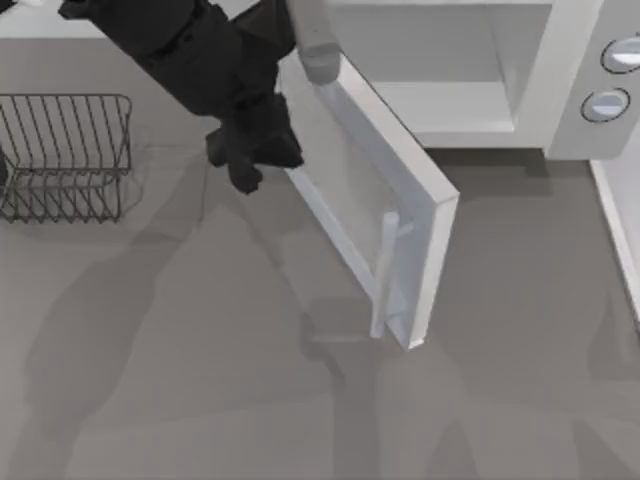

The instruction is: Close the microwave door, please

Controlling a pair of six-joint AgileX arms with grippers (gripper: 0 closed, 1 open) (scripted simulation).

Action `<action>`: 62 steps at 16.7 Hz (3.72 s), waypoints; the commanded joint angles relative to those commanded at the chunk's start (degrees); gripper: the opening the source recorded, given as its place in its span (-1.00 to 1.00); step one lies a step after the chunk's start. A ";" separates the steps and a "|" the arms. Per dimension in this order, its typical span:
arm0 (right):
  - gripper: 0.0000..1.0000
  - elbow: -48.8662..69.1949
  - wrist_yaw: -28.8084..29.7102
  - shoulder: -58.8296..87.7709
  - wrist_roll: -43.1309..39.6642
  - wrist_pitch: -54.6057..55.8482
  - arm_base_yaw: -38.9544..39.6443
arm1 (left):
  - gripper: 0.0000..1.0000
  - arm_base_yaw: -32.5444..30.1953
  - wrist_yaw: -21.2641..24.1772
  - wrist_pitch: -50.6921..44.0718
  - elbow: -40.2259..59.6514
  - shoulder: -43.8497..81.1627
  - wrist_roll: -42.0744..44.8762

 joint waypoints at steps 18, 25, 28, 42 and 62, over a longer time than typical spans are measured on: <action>1.00 0.00 0.00 0.00 0.00 0.00 0.00 | -1.00 -2.42 -0.85 0.68 1.99 1.62 -2.77; 1.00 0.00 0.00 0.00 0.00 0.00 0.00 | -1.00 -5.11 -1.79 1.20 4.57 3.69 -5.44; 1.00 0.00 0.00 0.00 0.00 0.00 0.00 | -1.00 -4.83 -1.72 1.16 4.34 3.45 -5.39; 1.00 0.00 0.00 0.00 0.00 0.00 0.00 | -1.00 -9.12 -3.21 1.08 9.58 7.84 -9.76; 1.00 0.00 0.00 0.00 0.00 0.00 0.00 | -1.00 -11.58 -4.29 1.03 14.21 10.76 -12.37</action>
